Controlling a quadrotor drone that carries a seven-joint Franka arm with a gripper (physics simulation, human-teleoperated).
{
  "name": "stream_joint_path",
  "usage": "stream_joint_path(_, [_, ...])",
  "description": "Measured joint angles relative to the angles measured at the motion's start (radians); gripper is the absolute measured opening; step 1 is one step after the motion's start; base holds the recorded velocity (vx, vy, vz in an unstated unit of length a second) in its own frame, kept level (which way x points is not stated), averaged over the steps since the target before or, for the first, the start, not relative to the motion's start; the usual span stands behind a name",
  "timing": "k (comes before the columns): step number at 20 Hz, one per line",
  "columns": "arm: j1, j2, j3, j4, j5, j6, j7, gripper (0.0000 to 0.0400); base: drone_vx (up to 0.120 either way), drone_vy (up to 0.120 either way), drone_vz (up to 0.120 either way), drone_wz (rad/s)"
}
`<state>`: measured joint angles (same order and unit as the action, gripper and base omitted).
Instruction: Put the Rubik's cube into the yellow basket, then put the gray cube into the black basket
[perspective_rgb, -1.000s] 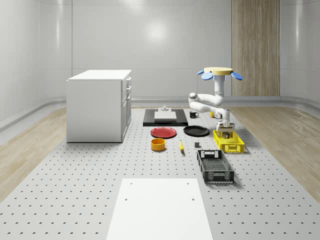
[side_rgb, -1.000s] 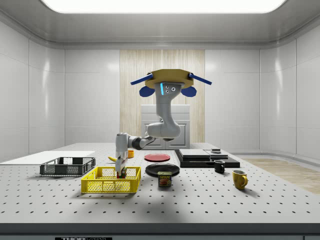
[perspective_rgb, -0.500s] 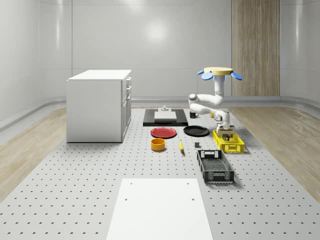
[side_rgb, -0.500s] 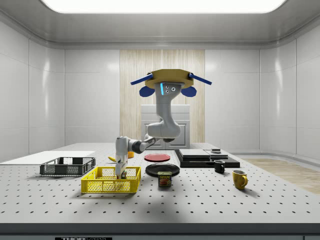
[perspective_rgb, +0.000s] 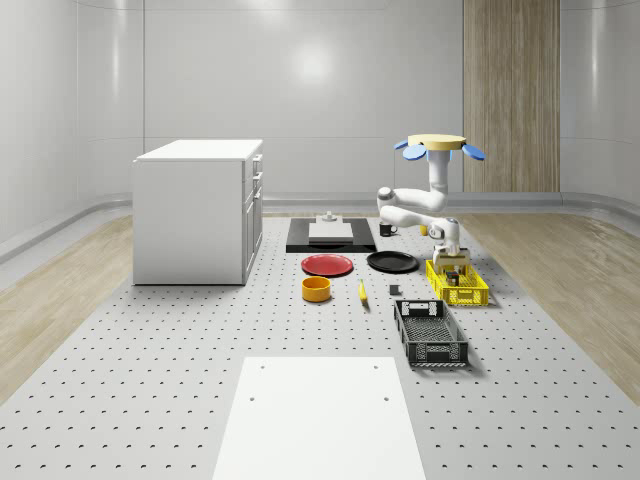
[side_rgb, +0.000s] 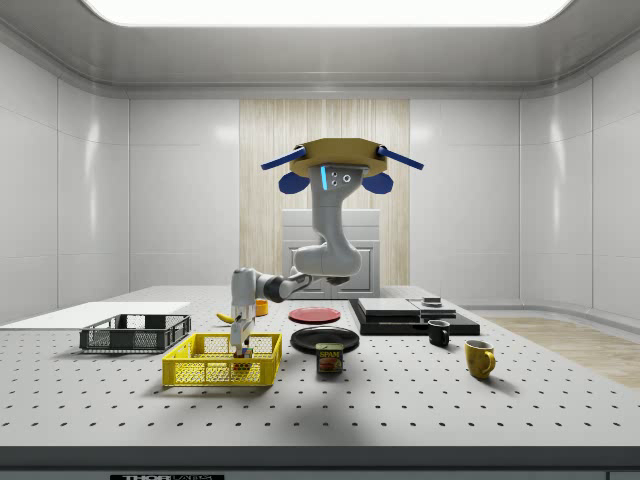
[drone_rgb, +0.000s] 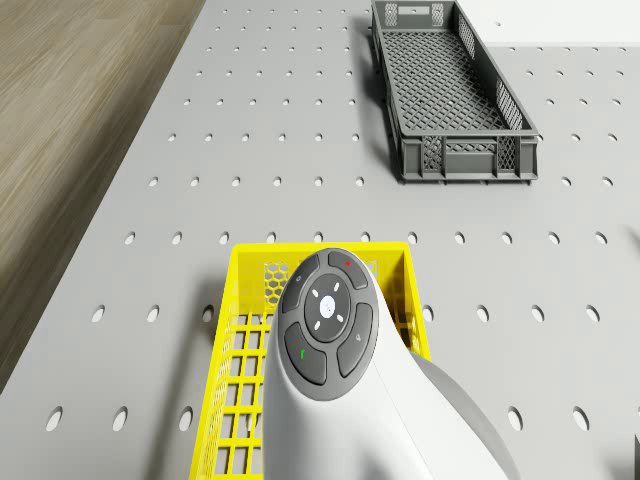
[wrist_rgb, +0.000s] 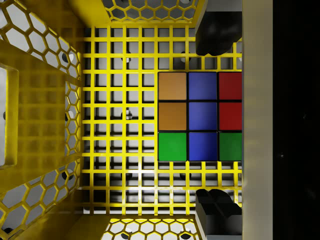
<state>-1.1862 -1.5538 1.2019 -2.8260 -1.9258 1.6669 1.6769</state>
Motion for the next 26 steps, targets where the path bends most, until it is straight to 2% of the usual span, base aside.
stream_joint_path(7, [0.013, 0.004, 0.055, -0.018, 0.051, -0.025, -0.002, 0.0399, 0.0, 0.0, 0.12, 0.0])
stream_joint_path(10, [0.015, 0.005, 0.064, -0.02, 0.059, -0.03, -0.002, 0.04, 0.0, -0.107, 0.12, 0.0])
stream_joint_path(26, [0.017, 0.008, 0.073, -0.023, 0.066, -0.035, -0.003, 0.04, 0.0, -0.12, 0.0, 0.0])
